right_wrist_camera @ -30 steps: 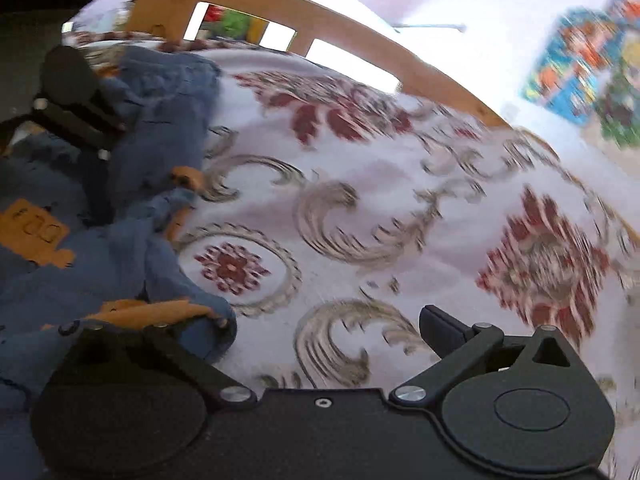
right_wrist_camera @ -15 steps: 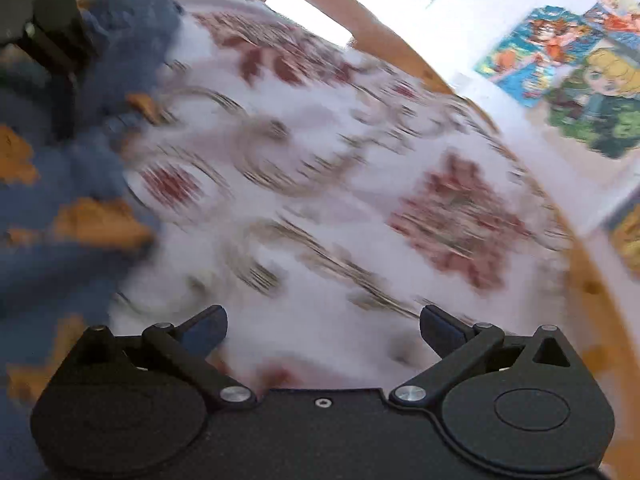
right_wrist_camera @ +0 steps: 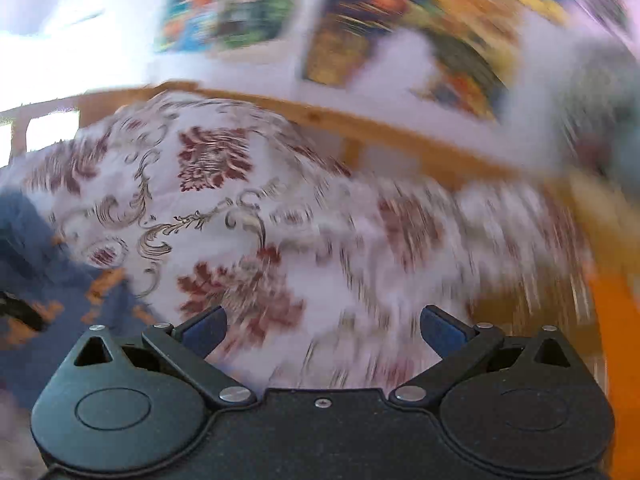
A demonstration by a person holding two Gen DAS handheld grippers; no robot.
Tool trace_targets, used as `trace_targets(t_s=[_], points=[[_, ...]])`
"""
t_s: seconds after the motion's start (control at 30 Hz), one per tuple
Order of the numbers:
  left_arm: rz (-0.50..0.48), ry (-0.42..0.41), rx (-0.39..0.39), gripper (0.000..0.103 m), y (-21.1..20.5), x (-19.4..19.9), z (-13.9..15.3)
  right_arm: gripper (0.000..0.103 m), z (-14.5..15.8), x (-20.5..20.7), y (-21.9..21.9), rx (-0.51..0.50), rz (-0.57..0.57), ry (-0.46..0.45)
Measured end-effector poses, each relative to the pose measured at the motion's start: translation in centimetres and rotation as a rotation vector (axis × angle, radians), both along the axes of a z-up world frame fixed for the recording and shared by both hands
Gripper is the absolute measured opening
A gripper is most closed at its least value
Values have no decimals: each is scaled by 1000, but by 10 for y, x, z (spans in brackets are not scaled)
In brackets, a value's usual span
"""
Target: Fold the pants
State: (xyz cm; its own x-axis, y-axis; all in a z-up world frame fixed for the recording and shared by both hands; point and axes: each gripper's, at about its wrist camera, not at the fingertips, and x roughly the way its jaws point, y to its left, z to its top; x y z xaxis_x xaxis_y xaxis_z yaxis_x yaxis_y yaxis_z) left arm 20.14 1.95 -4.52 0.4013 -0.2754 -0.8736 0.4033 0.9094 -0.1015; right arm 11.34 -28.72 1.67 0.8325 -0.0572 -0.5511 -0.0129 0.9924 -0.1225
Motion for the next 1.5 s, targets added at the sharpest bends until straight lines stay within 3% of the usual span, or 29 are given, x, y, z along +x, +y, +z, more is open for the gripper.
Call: trace_targets(t_s=[0.13,0.27,0.4,0.57,0.83,0.93,1.0,1.17,1.27,1.4,1.5], points=[[-131,-49,-44,103,-30,0,26,102,-11,-50,-13,189,-283,22],[-329,-57,-20,103,-93,22,40,102,-34,-86,-41,349,-510,19],[-494,-11,-54,103,-171,47,41,102,-49,-96,-63,394,-582,36],[-692,67,-139,103,-268,78,26,102,-64,-97,-92,579,-683,17],[-976,235,-74,102,-394,90,-24,102,-79,-102,-125,793,-796,-96],[-1054,323,-50,93,-417,88,-35,99,-84,-104,-133,860,-838,-130],[-1085,348,-33,88,-426,84,-38,93,-85,-104,-135,867,-860,-133],[-1161,350,9,66,-435,71,-42,73,-87,-101,-136,849,-887,-118],[-1182,350,16,58,-434,64,-40,56,-89,-100,-138,848,-907,-107],[-1175,302,83,39,-439,58,-40,24,-96,-104,-144,861,-967,-94],[-1164,259,121,31,-442,49,-40,17,-98,-105,-145,874,-973,-97]])
